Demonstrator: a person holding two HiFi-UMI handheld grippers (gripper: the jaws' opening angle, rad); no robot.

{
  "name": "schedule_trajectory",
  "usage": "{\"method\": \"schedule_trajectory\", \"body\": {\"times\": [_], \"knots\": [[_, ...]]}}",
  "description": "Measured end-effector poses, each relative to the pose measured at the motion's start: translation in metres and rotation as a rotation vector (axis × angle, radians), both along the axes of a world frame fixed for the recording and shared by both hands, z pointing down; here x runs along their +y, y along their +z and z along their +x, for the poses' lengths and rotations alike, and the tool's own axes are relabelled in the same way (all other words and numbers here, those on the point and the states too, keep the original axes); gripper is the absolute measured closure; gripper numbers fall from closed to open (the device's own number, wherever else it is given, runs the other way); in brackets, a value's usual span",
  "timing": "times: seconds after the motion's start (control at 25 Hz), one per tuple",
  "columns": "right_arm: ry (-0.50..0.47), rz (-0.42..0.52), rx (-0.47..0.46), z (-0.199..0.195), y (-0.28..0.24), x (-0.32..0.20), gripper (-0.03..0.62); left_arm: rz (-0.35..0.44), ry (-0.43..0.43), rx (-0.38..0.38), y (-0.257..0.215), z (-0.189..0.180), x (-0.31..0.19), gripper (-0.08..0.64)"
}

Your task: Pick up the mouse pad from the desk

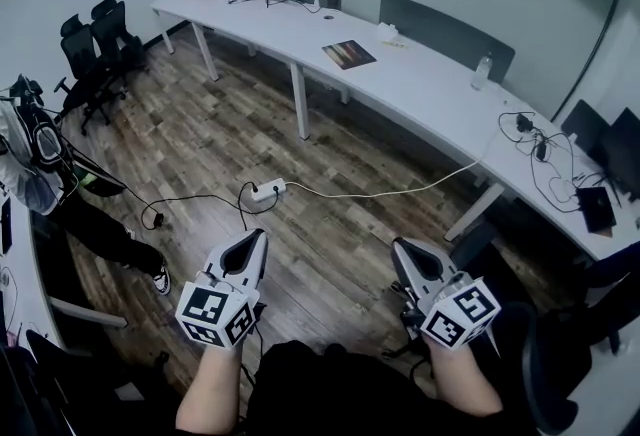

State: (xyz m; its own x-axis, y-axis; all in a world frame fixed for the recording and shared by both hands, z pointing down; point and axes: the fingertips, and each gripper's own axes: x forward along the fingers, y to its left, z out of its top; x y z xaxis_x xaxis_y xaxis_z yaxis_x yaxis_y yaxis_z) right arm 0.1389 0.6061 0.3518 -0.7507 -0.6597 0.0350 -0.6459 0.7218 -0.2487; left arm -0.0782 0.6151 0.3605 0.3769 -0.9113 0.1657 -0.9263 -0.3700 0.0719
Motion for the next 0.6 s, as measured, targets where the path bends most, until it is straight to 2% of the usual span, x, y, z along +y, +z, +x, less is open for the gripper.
{"method": "schedule_trajectory", "body": {"times": [0.24,0.44,0.6], "knots": [[0.0,-0.168,-0.038,0.0,0.051,-0.001,0.601,-0.098,0.024,0.008,0.049,0.014,-0.004,0.555],[0.049,-0.207,-0.037,0.013,0.067,-0.033,0.601,-0.112,0.058,0.004,0.057,0.018,-0.045,0.555],[0.073,-0.225,-0.032,0.005,0.072,-0.072,0.601,-0.098,0.089,0.006,0.052,0.008,-0.095,0.555]]}}
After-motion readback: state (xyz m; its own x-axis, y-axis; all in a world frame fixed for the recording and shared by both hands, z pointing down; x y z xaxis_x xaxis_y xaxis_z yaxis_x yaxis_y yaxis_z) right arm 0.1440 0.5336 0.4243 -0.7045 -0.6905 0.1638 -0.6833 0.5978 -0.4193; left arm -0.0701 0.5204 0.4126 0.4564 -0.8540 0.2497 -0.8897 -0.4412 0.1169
